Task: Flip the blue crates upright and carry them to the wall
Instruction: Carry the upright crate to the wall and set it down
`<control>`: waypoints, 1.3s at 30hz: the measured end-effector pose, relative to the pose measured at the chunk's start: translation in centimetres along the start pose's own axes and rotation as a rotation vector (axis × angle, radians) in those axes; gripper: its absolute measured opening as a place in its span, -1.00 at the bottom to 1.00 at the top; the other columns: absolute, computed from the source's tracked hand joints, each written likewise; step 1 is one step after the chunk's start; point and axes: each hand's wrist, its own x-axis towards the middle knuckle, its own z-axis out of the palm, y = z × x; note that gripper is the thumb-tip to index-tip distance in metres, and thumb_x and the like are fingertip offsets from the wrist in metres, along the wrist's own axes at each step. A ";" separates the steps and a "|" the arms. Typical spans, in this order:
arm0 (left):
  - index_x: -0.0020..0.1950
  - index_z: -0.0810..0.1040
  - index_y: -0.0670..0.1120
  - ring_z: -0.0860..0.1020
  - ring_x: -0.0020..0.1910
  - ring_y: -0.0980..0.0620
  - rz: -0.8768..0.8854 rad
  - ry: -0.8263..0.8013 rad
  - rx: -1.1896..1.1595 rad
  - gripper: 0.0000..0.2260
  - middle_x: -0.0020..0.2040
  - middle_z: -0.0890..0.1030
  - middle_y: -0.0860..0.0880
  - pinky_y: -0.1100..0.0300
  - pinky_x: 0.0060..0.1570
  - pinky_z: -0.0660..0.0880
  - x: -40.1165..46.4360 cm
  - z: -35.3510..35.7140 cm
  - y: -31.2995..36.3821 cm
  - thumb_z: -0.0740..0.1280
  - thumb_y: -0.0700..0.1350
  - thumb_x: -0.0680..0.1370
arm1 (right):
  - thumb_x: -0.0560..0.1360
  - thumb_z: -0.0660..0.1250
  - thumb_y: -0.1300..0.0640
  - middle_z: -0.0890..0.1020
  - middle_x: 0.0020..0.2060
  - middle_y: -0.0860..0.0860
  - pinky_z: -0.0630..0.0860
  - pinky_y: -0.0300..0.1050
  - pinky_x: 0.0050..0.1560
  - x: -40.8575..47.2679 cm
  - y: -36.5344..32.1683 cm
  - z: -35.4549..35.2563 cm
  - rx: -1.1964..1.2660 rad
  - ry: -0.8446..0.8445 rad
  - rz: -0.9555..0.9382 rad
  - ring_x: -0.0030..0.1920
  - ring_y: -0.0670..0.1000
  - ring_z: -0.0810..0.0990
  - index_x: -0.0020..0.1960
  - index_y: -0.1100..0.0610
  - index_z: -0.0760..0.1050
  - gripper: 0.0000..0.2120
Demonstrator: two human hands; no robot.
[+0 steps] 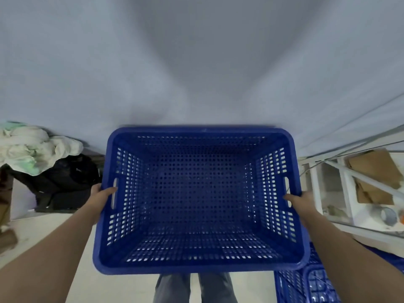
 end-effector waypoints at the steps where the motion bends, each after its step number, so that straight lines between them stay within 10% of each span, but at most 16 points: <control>1: 0.48 0.19 -0.10 0.45 0.04 -0.16 0.011 0.004 -0.013 -0.49 0.37 0.40 -0.25 -0.13 0.04 0.45 -0.1 0.0 0.3 0.30 -0.14 0.57 | 0.40 0.44 0.22 0.54 0.16 0.25 0.57 0.21 0.06 0.1 0.1 0.1 0.017 0.010 0.006 0.04 0.28 0.59 0.34 0.29 0.30 -0.42; 13: 0.46 0.26 -0.10 0.50 -0.18 -0.06 0.012 -0.077 -0.109 -0.53 0.36 0.43 -0.21 0.04 -0.27 0.46 -0.9 -1.0 2.0 0.30 -0.16 0.57 | 0.49 0.35 0.25 0.42 0.14 0.17 0.52 0.26 0.05 -0.9 -1.9 -0.2 0.173 -0.038 0.006 -0.03 0.22 0.50 0.44 0.15 0.14 -0.39; 20: 0.46 0.24 -0.09 0.45 -0.22 -0.02 0.022 -0.034 -0.109 -0.53 0.39 0.39 -0.21 -0.07 0.05 0.43 -1.3 -0.5 1.1 0.29 -0.19 0.57 | 0.46 0.37 0.31 0.44 0.14 0.17 0.51 0.27 0.14 -1.3 -0.2 0.1 0.097 -0.014 -0.023 0.03 0.22 0.51 0.38 0.20 0.17 -0.41; 31: 0.35 0.27 -0.06 0.40 -0.25 0.01 0.028 -0.025 -0.149 -0.63 0.06 0.41 -0.07 -0.05 -0.06 0.42 -2.0 0.1 2.4 0.27 -0.20 0.58 | 0.39 0.43 0.27 0.50 0.19 0.26 0.55 0.34 0.07 -0.8 0.8 0.4 0.154 0.014 -0.027 0.08 0.31 0.58 0.33 0.27 0.24 -0.41; 39: 0.51 0.12 -0.08 0.38 0.35 -0.25 0.025 -0.009 -0.152 -0.42 0.46 0.28 -0.15 -0.17 0.17 0.41 -1.1 0.8 1.1 0.31 -0.21 0.56 | 0.44 0.41 0.22 0.49 0.22 0.24 0.58 0.20 -0.01 0.3 -0.7 0.9 0.211 -0.018 -0.022 0.04 0.27 0.57 0.36 0.21 0.21 -0.41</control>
